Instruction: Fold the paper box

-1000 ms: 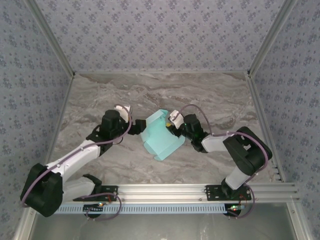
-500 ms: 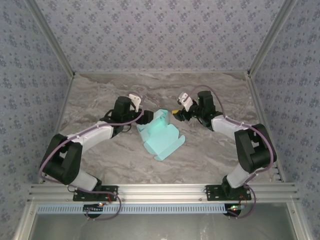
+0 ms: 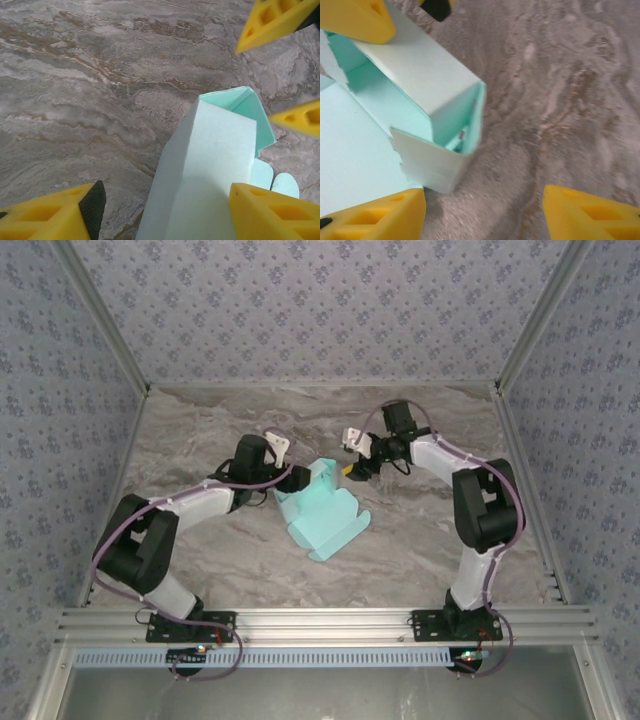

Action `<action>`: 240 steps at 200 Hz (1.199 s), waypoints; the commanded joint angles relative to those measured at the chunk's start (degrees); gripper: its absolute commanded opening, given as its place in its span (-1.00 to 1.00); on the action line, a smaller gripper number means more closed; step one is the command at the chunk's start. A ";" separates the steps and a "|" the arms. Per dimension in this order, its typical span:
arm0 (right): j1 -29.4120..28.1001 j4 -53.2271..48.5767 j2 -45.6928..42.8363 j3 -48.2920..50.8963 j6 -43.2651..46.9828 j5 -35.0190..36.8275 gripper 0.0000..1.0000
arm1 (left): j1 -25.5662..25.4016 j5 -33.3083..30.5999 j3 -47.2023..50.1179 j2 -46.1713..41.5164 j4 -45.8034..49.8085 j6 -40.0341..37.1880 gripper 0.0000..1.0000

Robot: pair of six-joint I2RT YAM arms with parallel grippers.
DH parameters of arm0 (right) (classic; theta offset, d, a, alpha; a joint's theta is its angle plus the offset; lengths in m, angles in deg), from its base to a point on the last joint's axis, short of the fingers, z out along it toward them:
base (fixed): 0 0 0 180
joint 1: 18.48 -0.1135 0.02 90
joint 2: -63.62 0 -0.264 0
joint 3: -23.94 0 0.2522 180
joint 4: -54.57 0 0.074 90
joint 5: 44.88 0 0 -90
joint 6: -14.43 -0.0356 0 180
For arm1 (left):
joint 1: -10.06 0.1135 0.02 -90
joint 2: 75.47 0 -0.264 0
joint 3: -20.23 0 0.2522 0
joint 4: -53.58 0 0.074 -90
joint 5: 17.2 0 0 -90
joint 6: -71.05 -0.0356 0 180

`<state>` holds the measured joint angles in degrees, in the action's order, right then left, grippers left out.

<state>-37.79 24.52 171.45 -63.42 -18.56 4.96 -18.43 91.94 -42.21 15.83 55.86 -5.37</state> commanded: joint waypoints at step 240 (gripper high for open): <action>-4.30 -2.14 -1.76 2.70 -0.64 8.36 0.50 | 0.27 6.84 -2.28 5.59 -2.12 0.38 0.07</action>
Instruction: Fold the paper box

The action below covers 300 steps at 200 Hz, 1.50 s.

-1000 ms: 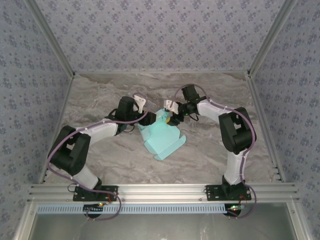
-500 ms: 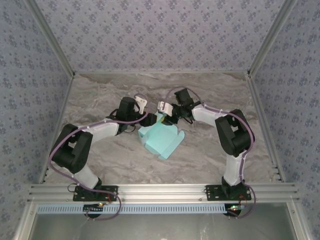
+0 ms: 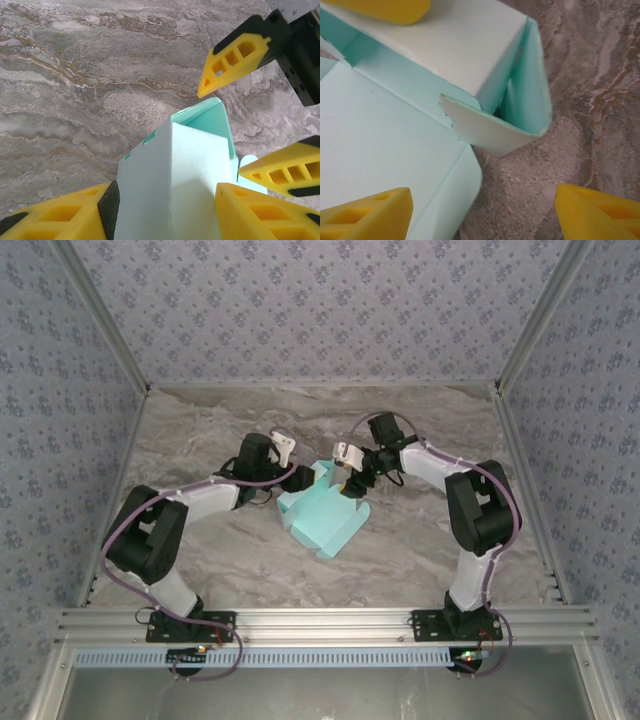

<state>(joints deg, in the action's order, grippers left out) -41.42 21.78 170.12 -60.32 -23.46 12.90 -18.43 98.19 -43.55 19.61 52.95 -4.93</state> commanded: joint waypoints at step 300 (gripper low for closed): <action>-9.88 38.16 -0.04 13.26 -28.48 15.14 -0.36 | 2.42 7.02 1.14 3.73 -6.03 2.70 -0.06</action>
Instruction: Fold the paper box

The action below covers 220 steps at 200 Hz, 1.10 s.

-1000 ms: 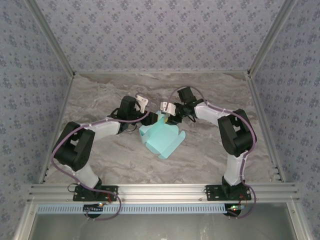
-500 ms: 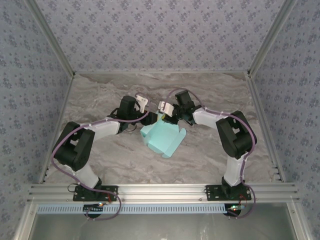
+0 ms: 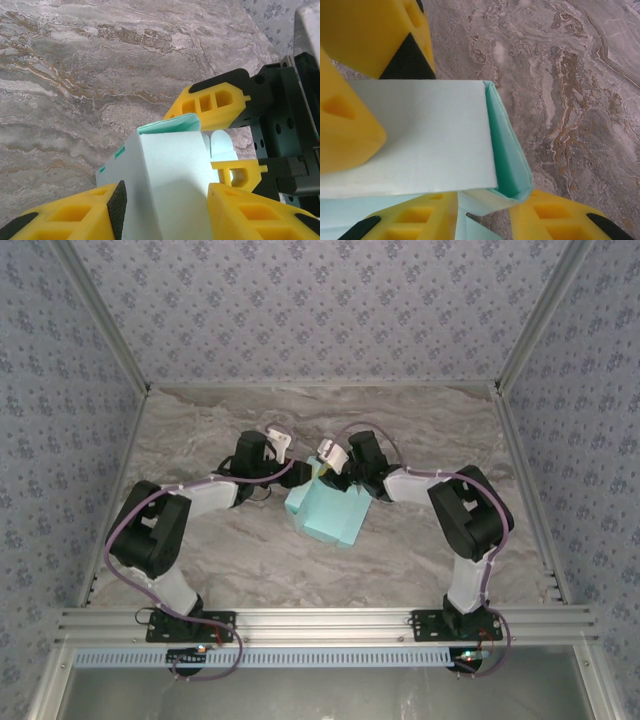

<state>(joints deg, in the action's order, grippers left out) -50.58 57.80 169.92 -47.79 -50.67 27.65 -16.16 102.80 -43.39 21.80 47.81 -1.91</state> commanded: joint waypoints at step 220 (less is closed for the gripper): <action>-9.61 26.05 -5.83 20.68 -14.01 19.56 -0.08 | 0.24 16.61 2.16 4.24 -0.39 -2.60 -0.32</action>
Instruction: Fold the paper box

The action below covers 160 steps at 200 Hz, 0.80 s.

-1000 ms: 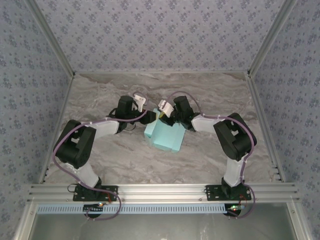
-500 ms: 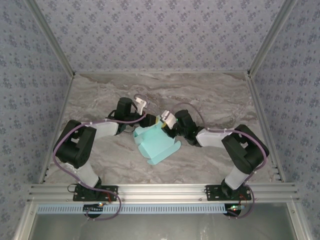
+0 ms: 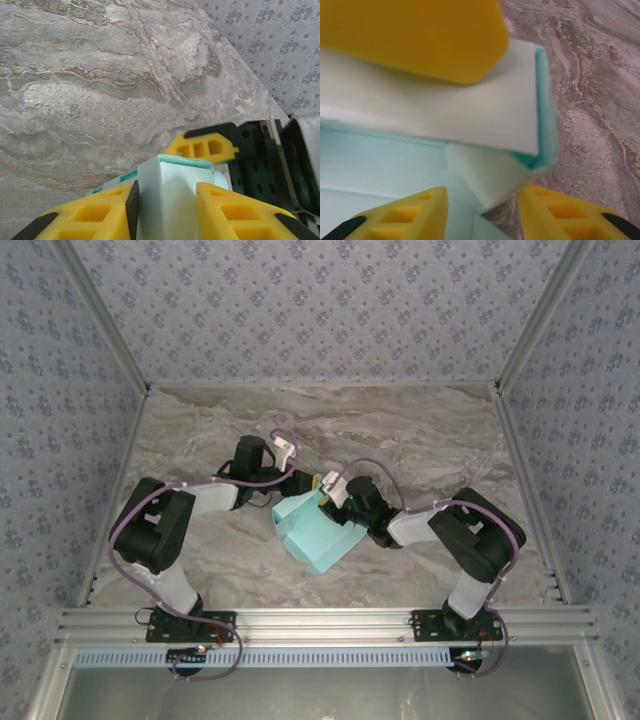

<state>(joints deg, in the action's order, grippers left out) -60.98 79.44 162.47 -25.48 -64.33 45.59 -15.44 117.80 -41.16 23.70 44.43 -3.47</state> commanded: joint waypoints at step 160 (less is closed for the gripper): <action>-3.30 16.89 10.38 -0.18 -4.68 27.73 -0.79 | -2.51 1.56 -1.53 4.18 3.62 2.59 -0.35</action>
<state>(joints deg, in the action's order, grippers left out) -63.32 98.35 171.14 -24.74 -69.25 57.13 -16.99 119.09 -43.24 25.95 43.27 -1.70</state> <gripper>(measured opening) 0.125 0.324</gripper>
